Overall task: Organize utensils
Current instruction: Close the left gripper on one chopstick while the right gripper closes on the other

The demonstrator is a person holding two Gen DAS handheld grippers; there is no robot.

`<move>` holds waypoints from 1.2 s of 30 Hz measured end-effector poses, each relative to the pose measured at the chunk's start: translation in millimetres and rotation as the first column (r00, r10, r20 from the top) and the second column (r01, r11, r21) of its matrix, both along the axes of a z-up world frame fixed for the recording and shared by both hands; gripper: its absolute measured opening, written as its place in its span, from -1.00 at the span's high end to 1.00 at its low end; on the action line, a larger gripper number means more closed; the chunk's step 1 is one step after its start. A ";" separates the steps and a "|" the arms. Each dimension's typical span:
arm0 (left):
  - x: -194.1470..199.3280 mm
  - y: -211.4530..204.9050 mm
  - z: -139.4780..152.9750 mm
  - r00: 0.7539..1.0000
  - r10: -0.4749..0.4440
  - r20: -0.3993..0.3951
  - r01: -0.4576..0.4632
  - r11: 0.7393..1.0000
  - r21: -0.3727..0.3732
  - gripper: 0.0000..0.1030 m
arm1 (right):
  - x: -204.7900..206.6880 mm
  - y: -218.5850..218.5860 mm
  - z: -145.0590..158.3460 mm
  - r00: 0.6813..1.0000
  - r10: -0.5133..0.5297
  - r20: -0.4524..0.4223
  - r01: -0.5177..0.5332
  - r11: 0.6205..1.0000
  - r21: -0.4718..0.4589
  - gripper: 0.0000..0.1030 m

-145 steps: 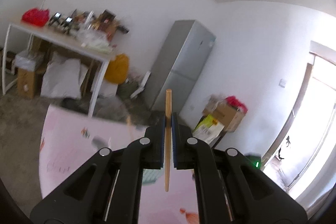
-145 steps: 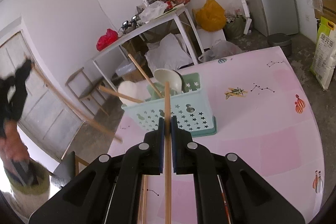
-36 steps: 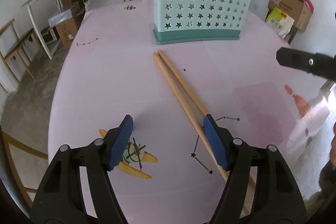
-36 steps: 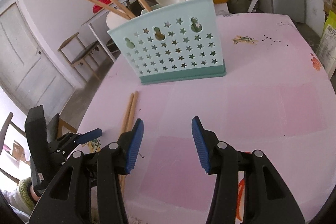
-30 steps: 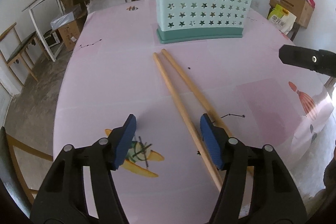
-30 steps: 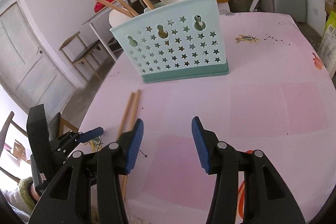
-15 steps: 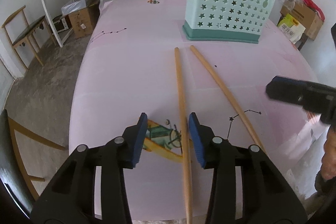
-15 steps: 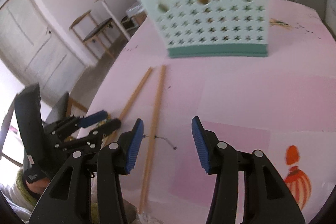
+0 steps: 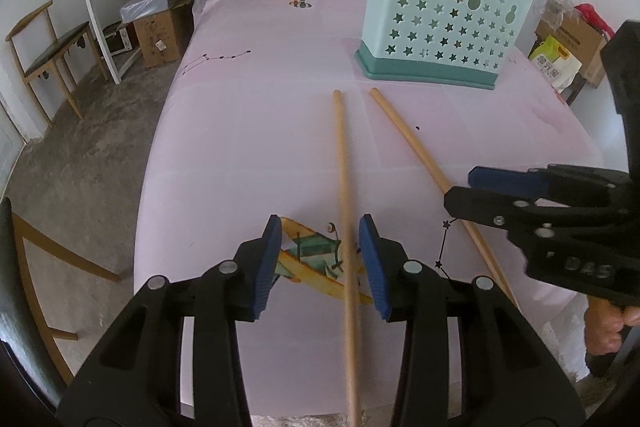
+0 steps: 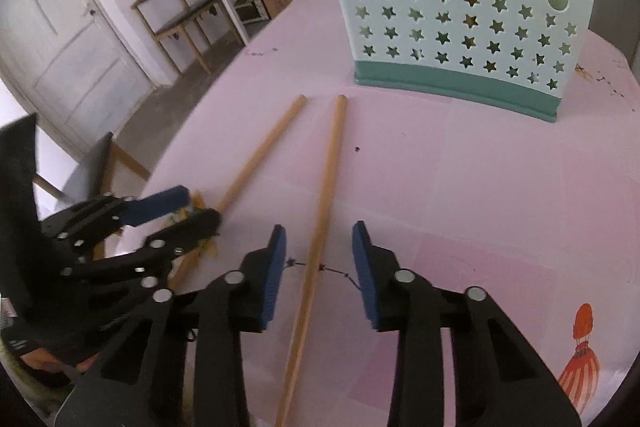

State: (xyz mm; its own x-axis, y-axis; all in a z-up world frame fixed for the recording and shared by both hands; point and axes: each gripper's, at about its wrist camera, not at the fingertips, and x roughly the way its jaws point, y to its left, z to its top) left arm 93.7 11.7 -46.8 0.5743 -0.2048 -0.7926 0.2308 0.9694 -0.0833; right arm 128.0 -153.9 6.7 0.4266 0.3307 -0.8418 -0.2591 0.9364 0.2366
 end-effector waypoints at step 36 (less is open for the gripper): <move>-15.1 -14.1 1.6 0.995 -0.069 -0.071 0.069 0.998 -0.002 0.64 | -25.6 -77.7 -1.2 0.981 -0.167 -0.104 0.172 0.984 0.048 0.61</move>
State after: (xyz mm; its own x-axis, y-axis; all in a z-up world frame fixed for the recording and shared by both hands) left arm 78.6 -2.4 -45.2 0.5009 -0.2418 -0.8310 0.2903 0.9515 -0.1019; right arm 102.4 -231.6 5.5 0.3961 0.3090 -0.8647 -0.0704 0.9491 0.3069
